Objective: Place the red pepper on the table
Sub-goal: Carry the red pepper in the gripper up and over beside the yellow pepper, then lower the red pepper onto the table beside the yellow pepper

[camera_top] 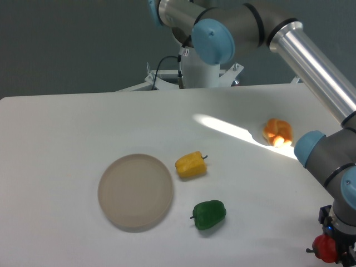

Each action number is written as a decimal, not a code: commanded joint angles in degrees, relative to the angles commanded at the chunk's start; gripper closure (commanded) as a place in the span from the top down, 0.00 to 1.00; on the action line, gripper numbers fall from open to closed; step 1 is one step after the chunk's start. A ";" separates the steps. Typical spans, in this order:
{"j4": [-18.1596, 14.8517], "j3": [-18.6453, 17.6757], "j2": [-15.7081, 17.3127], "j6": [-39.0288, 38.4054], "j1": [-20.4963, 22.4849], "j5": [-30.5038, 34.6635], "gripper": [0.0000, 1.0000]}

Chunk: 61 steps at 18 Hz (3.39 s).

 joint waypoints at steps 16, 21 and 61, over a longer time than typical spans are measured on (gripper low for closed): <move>4.29 -33.44 21.68 0.53 -3.52 -0.53 0.64; 6.33 -45.51 29.95 0.70 -3.61 -0.62 0.64; 21.27 -79.98 45.27 2.20 -7.47 -4.66 0.64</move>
